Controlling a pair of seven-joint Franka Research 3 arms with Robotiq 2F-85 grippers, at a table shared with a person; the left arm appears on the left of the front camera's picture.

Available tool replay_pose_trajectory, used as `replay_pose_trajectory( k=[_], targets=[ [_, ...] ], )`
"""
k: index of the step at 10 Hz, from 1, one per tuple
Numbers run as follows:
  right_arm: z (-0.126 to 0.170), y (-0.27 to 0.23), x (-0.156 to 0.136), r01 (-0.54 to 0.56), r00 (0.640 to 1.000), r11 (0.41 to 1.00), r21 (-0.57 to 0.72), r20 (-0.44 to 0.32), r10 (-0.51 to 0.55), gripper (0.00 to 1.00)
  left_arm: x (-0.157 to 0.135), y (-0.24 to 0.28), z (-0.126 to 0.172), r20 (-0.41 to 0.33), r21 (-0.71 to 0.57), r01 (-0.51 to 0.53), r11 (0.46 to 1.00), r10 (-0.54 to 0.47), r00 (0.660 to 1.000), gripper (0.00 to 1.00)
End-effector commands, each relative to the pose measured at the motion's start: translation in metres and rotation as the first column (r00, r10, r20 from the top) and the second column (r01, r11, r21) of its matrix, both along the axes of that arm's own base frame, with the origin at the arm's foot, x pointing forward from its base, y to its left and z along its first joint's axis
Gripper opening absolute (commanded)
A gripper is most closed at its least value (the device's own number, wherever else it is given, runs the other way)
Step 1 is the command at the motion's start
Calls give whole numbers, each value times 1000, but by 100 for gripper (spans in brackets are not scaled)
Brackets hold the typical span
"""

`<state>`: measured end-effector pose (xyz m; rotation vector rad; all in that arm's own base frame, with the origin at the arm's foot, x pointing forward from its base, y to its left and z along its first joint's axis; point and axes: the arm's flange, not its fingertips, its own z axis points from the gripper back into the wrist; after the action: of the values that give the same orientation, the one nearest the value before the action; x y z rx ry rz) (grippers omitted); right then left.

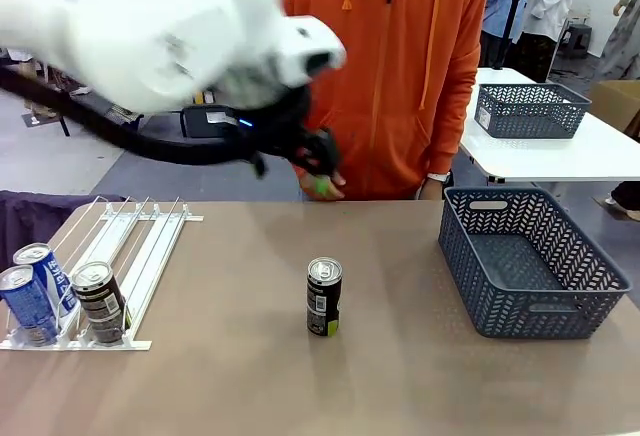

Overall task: Retrieve and store the cans from the dispenser.
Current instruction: Pick up one can from the Automatic Can Dispenser and place it in the middle of the table.

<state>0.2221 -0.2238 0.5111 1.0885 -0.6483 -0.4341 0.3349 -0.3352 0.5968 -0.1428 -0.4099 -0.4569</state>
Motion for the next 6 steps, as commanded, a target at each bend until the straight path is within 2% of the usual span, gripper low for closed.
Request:
replay_pose_trajectory(
  k=[1,2,3,4,5,6],
  targets=[
    [1,0,2,-2,999,1000,9,43,2,100,-13,127,18,-117,-148,-60,987,43,992,100],
    [1,0,2,-2,999,1000,9,43,2,100,-18,183,26,-190,-262,-89,961,39,981,100],
    [1,0,2,-2,999,1000,9,43,2,100,-25,239,28,-223,-333,-185,925,113,968,100],
    [1,0,2,-2,999,1000,9,43,2,100,-34,295,26,-284,-456,-184,871,53,957,100],
    [1,0,2,-2,999,1000,9,43,2,100,-37,353,16,-314,-623,-170,764,-46,948,100],
    [1,0,2,-2,999,1000,9,43,2,100,-41,395,3,-330,-717,-164,677,-123,936,100]
  ],
)
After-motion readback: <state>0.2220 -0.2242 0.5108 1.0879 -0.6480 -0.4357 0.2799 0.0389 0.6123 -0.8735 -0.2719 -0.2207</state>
